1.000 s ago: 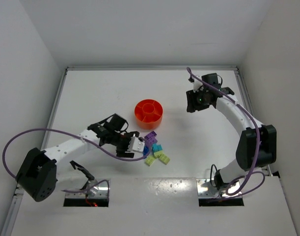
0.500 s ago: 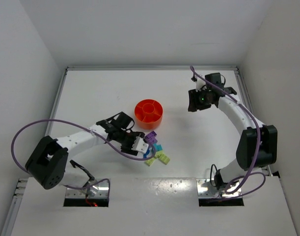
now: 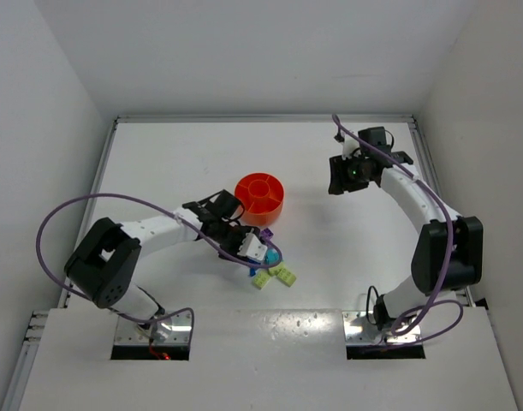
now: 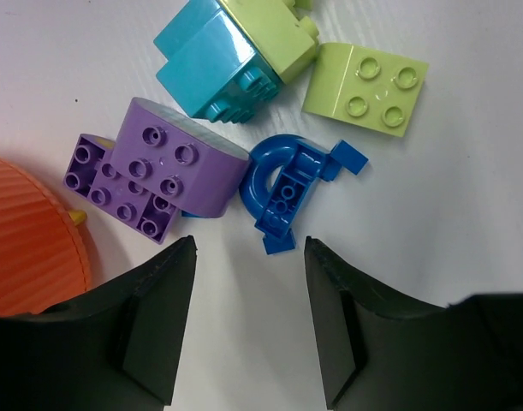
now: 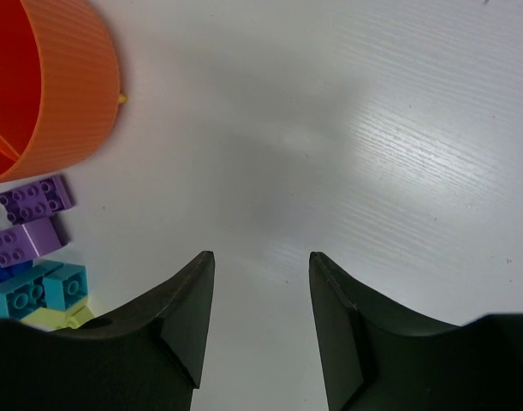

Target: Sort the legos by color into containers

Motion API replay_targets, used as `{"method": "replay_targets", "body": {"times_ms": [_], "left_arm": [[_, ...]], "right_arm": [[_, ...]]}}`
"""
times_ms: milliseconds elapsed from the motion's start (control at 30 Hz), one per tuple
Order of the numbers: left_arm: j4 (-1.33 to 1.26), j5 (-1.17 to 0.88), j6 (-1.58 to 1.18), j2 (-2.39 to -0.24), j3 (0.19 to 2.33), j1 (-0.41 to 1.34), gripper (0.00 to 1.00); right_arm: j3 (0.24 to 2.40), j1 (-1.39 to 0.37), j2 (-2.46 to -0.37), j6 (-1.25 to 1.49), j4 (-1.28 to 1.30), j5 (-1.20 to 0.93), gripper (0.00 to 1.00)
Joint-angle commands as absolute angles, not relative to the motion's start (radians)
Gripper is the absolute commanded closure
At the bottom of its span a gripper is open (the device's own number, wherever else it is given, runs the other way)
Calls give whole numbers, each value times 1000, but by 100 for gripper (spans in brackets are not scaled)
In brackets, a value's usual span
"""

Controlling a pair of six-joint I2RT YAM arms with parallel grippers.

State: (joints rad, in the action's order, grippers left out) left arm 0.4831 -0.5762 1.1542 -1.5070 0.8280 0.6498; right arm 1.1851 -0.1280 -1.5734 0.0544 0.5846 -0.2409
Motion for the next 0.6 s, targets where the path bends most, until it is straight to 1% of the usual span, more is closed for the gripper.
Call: {"method": "replay_targets", "body": {"times_ms": [0,267,567], "left_arm": [[469,-606,1180,-1528,871,669,41],[511,-606,1212,-1560,871,669,47],[520,-595,1212,-1589,871,690,50]], "right_arm": [[1189,-124,-1586,67,560,-258,51],[1189,-124,-1605,67,560,-249,51],[1198,-124,-1614,67,560,-249,51]]}}
